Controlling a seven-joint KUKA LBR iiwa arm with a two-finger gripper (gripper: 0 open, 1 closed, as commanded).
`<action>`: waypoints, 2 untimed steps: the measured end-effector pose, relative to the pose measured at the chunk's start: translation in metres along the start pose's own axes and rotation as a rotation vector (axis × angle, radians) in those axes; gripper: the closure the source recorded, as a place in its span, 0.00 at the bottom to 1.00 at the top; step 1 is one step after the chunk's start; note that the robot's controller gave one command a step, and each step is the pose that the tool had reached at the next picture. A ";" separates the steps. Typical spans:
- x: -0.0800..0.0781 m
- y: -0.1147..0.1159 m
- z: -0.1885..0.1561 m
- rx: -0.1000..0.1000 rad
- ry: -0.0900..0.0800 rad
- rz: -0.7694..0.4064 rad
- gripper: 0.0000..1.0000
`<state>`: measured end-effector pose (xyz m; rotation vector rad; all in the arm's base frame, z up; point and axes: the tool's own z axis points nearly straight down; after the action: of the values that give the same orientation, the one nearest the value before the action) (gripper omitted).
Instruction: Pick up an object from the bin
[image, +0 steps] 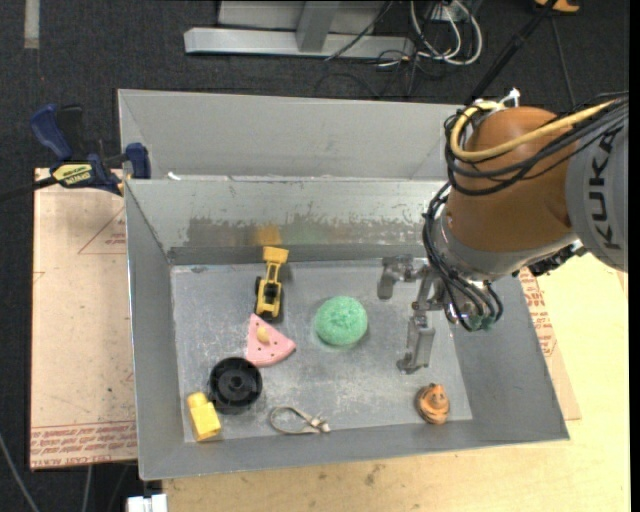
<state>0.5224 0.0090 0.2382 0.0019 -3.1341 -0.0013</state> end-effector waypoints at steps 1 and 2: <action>-0.001 0.000 -0.005 0.000 -0.009 0.000 0.00; -0.033 0.005 0.061 0.000 -0.015 -0.004 0.00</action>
Offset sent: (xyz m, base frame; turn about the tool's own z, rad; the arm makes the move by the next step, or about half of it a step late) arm 0.0752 0.0122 -0.1682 -0.0107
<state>0.5550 0.0139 0.1771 0.0089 -3.1495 -0.0019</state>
